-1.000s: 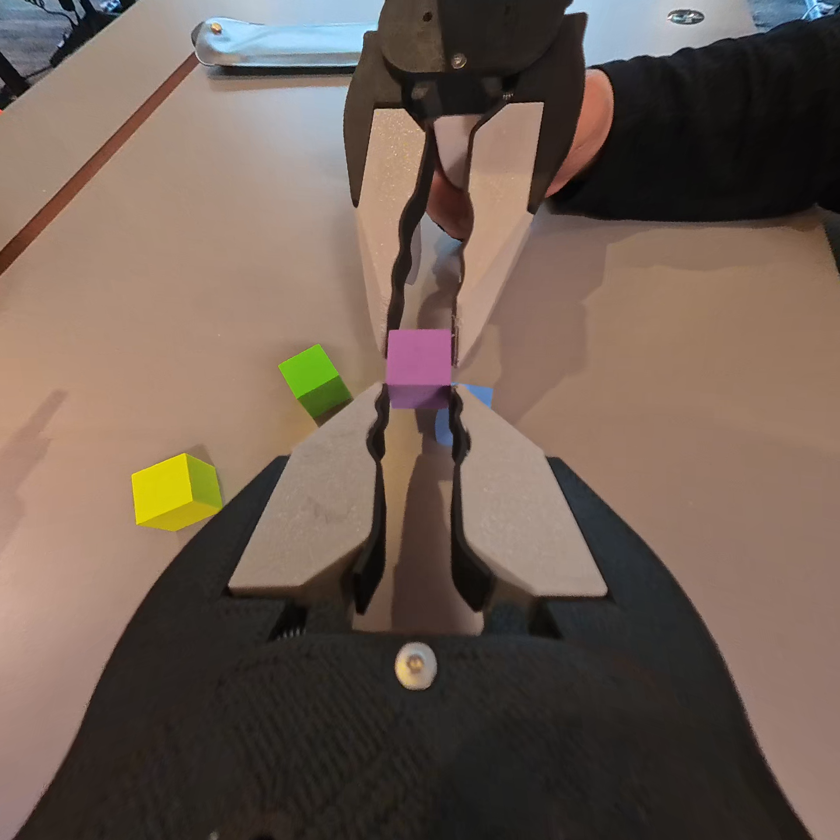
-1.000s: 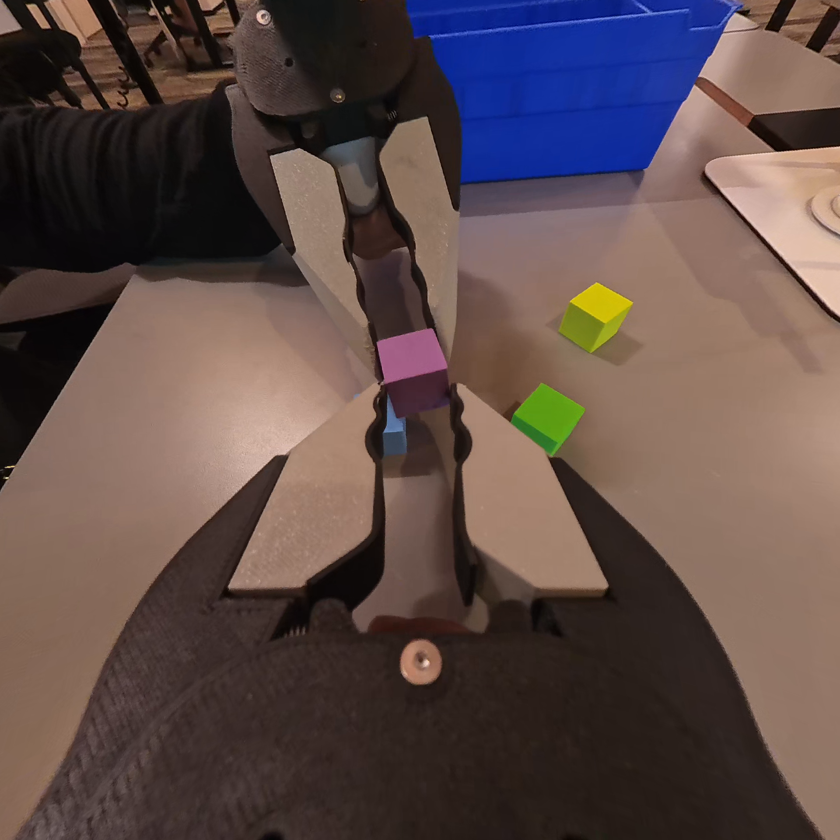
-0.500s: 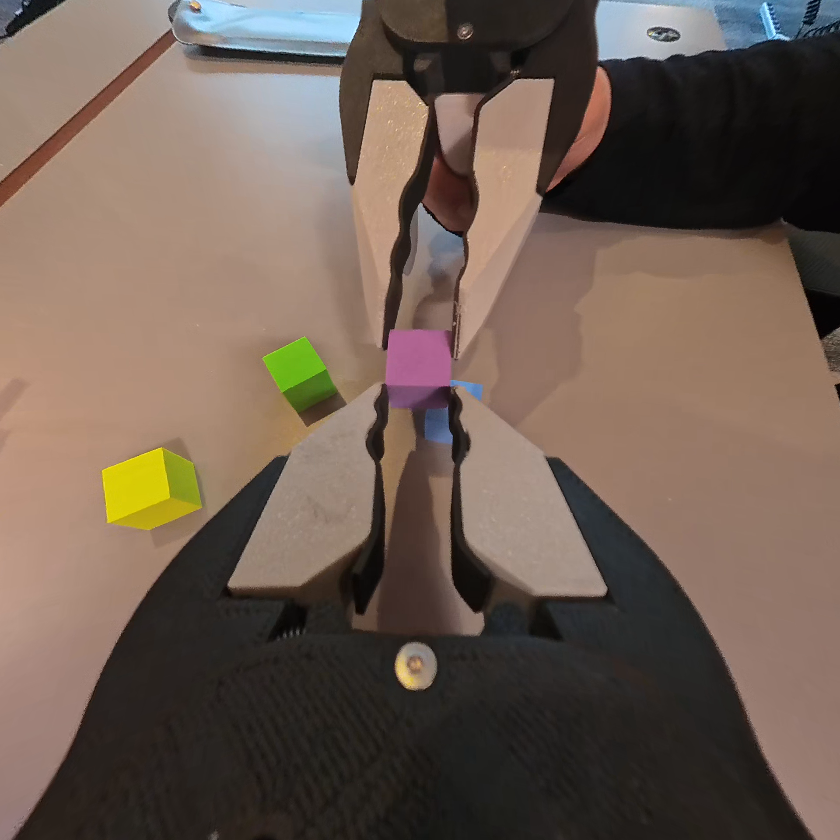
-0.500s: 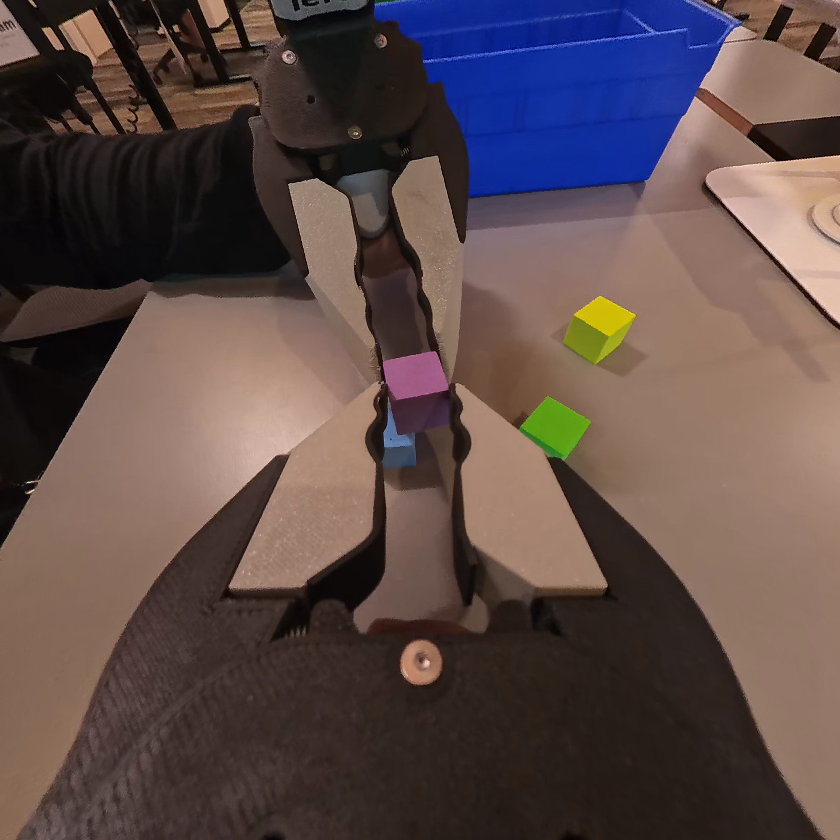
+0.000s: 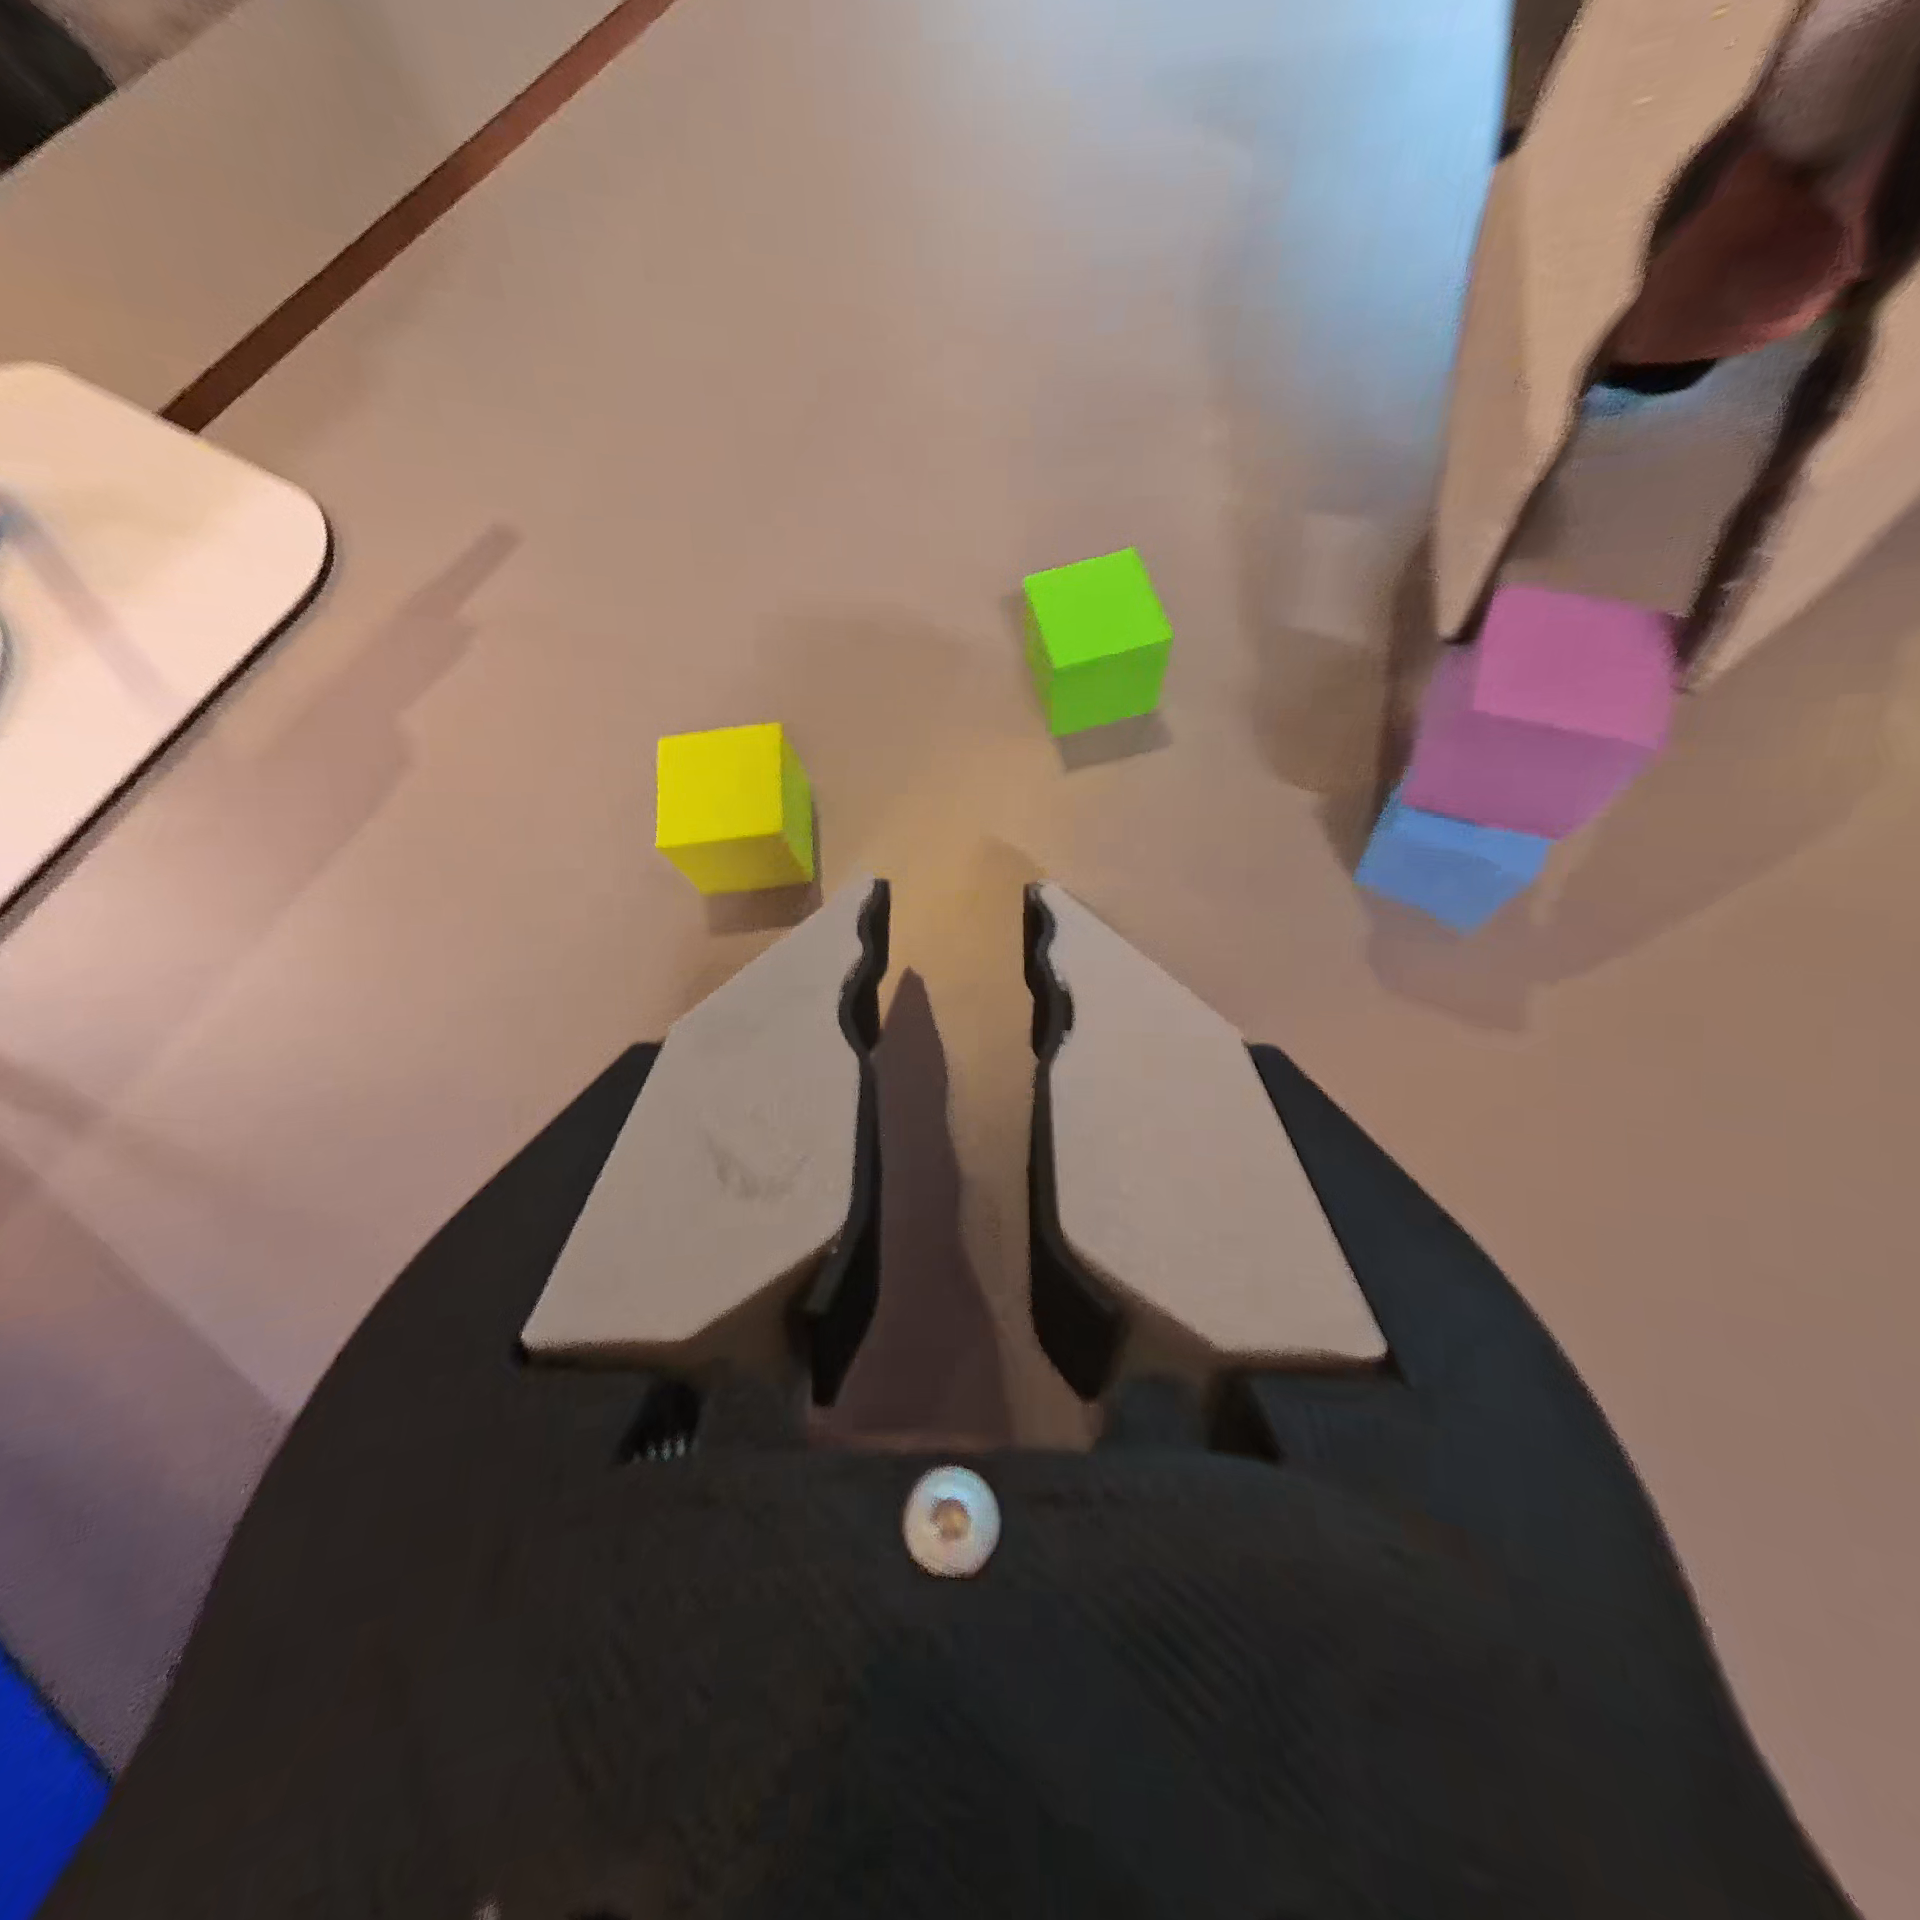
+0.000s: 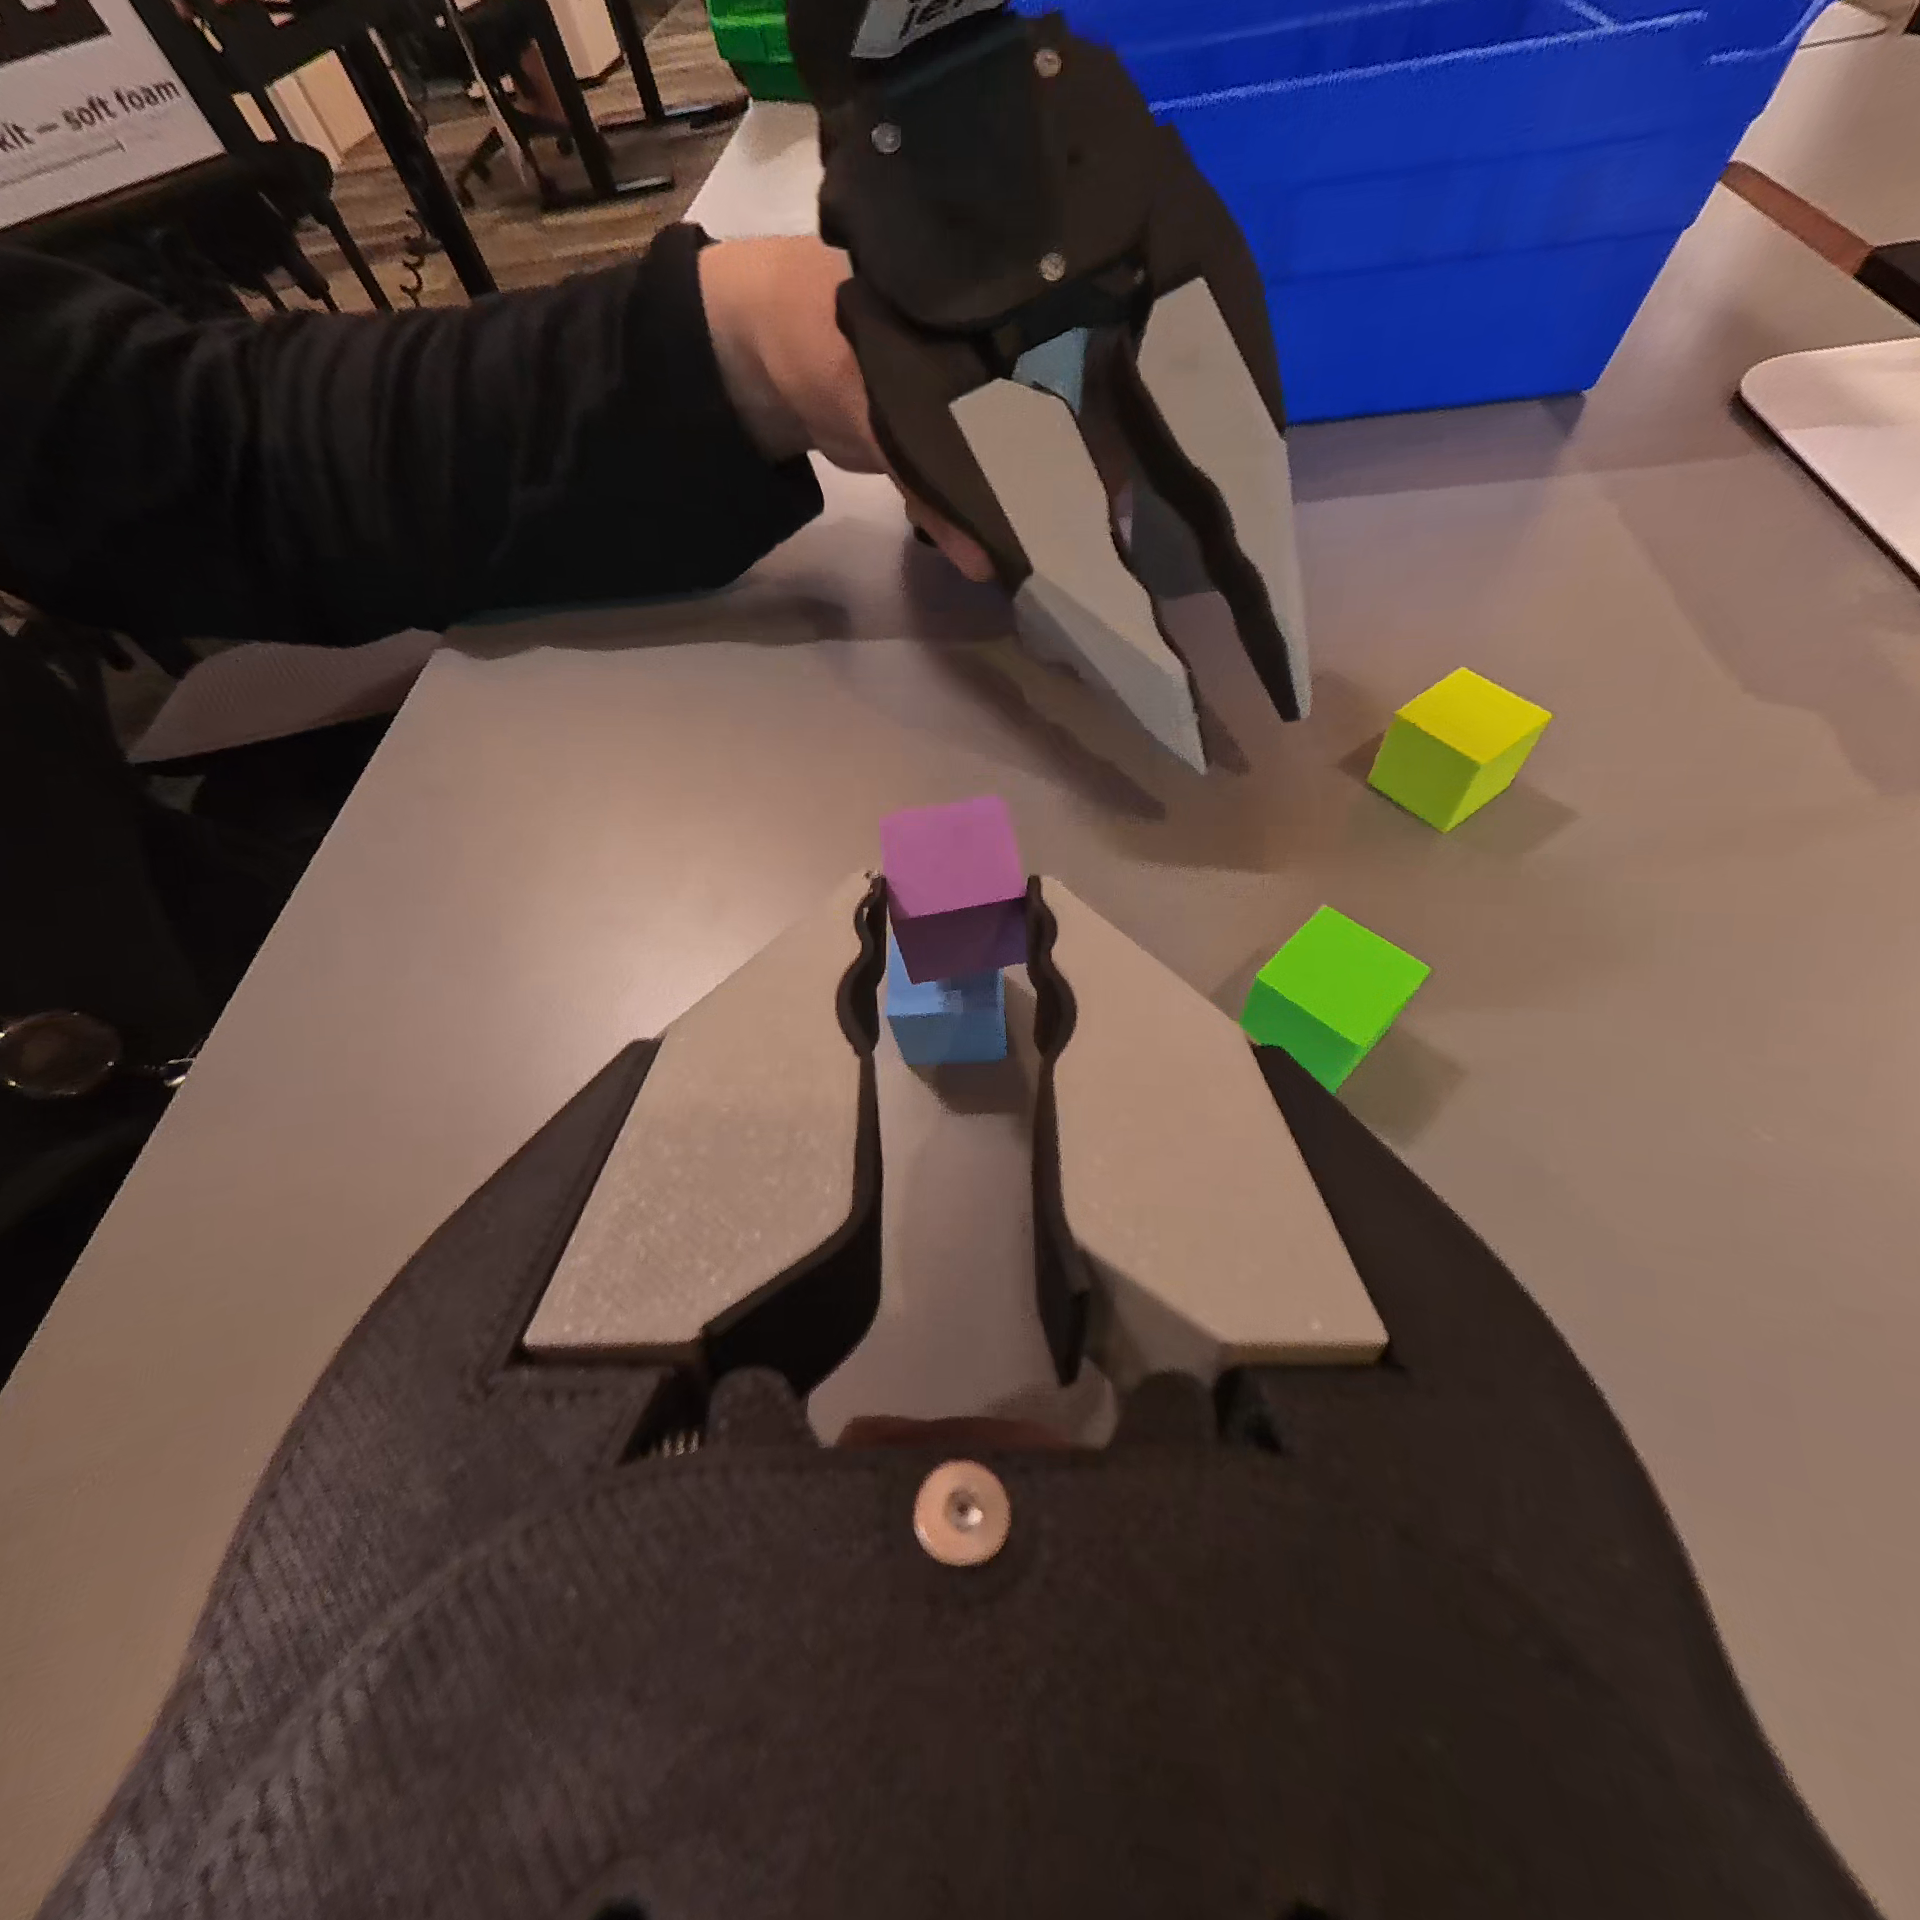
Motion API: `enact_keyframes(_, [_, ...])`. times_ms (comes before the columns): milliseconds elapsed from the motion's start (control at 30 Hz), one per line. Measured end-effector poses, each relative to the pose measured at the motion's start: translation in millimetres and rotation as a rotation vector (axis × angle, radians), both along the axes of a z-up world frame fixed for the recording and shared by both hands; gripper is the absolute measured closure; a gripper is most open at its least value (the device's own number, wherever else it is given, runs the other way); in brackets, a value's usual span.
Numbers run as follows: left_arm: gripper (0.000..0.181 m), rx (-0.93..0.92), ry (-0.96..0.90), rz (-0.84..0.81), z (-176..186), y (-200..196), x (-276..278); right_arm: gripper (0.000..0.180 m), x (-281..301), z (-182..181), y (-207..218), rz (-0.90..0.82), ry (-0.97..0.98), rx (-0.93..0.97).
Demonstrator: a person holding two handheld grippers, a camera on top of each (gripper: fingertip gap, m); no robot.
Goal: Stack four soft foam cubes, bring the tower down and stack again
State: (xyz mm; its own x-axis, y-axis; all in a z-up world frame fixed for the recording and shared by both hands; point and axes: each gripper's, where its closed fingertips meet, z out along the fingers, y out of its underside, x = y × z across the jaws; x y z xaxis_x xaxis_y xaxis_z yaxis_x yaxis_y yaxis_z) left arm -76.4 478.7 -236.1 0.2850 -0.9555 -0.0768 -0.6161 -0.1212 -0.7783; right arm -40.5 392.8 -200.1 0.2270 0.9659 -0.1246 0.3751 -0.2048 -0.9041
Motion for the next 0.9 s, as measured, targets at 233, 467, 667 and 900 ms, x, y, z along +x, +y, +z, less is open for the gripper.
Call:
enact_keyframes(233, [0.158,-0.025,0.061,0.058,-18,10,-6,0.156,-2,-7,-3,0.001,-0.039,-0.014])
enact_keyframes(467, [0.159,-0.032,0.059,0.059,-19,9,-6,0.156,0,-9,0,-0.040,-0.060,-0.013])
enact_keyframes(667, [0.160,-0.036,0.058,0.059,-19,9,-6,0.156,4,-9,-2,-0.097,-0.068,-0.025])
enact_keyframes(900, [0.163,-0.030,0.060,0.056,-19,7,-4,0.156,4,-7,-4,-0.134,-0.078,-0.001])
